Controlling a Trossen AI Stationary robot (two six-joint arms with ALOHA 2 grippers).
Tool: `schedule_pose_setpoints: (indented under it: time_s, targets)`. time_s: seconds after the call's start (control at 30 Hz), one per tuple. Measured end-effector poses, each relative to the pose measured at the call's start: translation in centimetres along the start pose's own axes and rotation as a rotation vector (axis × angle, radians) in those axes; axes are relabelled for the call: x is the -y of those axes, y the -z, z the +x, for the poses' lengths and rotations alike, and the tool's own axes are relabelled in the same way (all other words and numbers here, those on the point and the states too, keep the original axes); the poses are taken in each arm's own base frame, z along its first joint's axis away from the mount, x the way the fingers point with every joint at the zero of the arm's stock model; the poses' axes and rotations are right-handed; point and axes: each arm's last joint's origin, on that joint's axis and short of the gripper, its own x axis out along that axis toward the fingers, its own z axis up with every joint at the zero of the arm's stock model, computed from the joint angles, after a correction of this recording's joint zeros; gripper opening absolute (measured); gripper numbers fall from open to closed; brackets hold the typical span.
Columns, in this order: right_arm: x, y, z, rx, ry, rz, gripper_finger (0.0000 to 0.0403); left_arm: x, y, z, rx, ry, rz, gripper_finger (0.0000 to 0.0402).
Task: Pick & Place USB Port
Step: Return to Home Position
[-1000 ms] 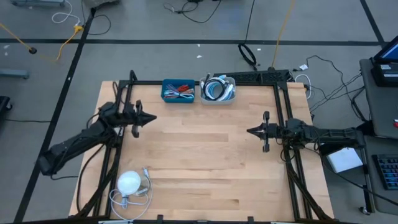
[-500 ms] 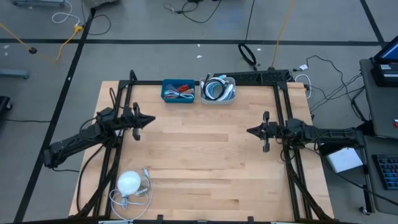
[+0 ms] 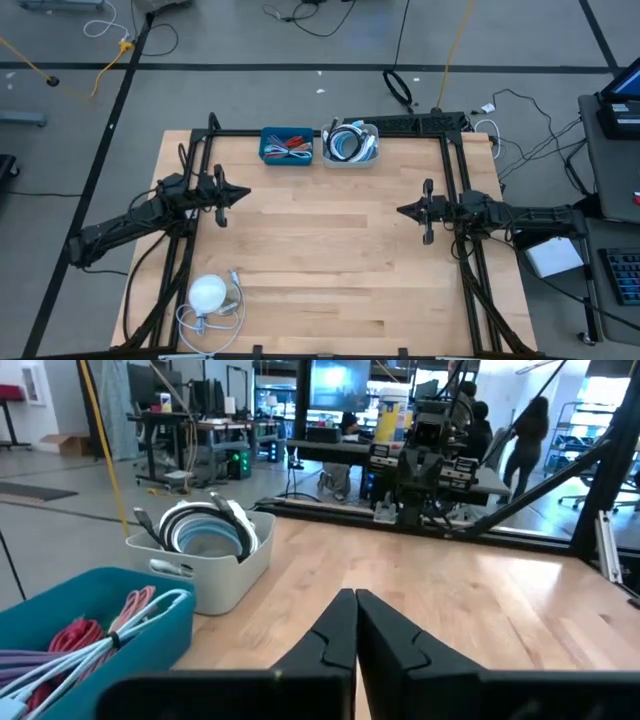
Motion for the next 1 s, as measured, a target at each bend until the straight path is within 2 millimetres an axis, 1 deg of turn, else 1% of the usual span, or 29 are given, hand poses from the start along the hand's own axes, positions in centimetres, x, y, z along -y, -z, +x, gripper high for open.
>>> schedule_pose_setpoints:
  time_s: [0.13, 0.43, 1.0]
  targets:
    - [0.00, 0.00, 0.00, 0.000, 0.000, 0.001, 0.0000, 0.00, 0.00, 0.00, 0.000, 0.000, 0.000, 0.0002]
    - [0.00, -0.01, 0.00, 0.001, 0.000, 0.001, 0.0000, 0.00, 0.00, 0.00, 0.000, 0.000, 0.001, 0.0023]
    - [0.00, -0.01, 0.00, 0.002, -0.001, 0.001, 0.0000, 0.00, -0.01, 0.00, 0.001, 0.000, 0.001, 0.0024]
